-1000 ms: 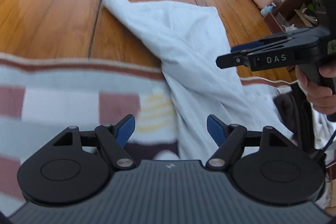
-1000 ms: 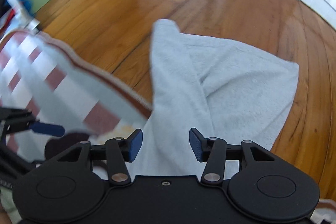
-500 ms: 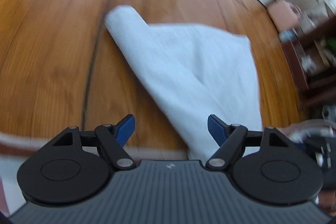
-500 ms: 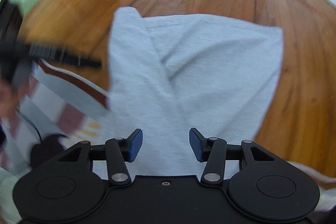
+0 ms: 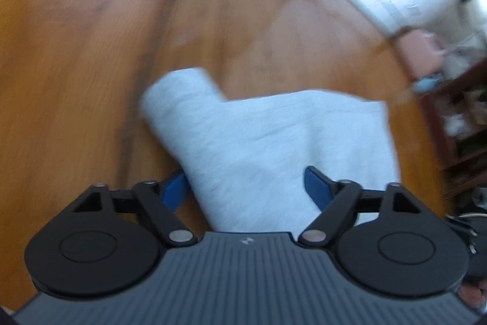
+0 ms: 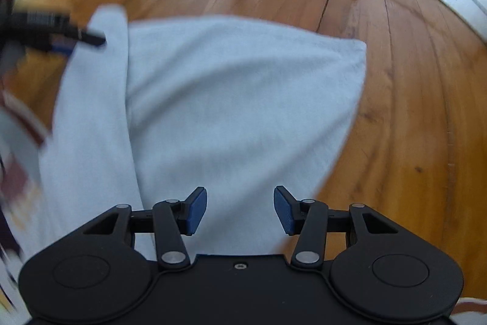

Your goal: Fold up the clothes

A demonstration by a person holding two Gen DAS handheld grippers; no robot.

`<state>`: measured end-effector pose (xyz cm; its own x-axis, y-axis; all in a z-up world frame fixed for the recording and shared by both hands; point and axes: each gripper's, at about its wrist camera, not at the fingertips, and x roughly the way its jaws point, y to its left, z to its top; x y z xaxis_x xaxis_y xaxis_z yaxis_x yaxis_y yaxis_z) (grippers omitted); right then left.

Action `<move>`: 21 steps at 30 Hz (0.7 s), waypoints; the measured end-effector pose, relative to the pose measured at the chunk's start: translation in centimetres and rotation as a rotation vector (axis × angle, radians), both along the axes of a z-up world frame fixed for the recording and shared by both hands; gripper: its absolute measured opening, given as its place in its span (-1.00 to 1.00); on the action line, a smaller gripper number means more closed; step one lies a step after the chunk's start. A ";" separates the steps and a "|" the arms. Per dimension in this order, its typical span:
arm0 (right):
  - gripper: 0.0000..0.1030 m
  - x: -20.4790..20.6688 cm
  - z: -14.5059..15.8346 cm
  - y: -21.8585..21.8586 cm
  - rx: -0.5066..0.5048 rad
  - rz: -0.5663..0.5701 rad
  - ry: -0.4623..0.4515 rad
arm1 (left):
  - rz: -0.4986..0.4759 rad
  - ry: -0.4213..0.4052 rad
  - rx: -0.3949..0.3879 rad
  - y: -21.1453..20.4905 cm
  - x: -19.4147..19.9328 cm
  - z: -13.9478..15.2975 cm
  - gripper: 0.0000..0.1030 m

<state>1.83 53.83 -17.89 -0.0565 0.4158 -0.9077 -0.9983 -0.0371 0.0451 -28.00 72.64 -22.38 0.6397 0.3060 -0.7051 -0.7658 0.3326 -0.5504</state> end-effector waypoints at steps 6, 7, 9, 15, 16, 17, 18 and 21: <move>0.04 -0.6 0.6 3.6 0.127 -0.023 0.179 | -0.093 0.053 0.137 -0.8 0.7 1.6 -0.90; 0.04 -1.0 0.7 3.9 0.143 -0.009 0.195 | -0.102 0.053 0.183 -1.2 0.5 2.8 -0.90; 0.04 -1.9 1.0 4.4 0.177 0.026 0.231 | -0.104 0.003 0.234 -1.6 -0.4 5.1 -0.90; 0.05 -6.4 2.3 4.4 0.237 0.287 0.268 | -0.162 -0.060 0.331 -2.4 -0.1 10.1 -0.90; 0.11 -7.0 2.4 4.3 0.254 0.312 0.221 | -0.183 -0.067 0.348 -2.5 0.2 10.6 -0.90; 0.19 -7.3 2.4 4.4 0.268 0.323 0.186 | -0.201 -0.075 0.360 -2.6 0.6 11.0 -0.90; 0.19 -7.0 2.2 4.8 0.271 0.305 0.189 | -0.207 -0.084 0.358 -2.5 1.0 10.9 -0.90; 0.18 -4.9 1.0 6.4 0.215 0.237 0.369 | -0.201 -0.124 0.341 -2.2 1.7 10.5 -0.90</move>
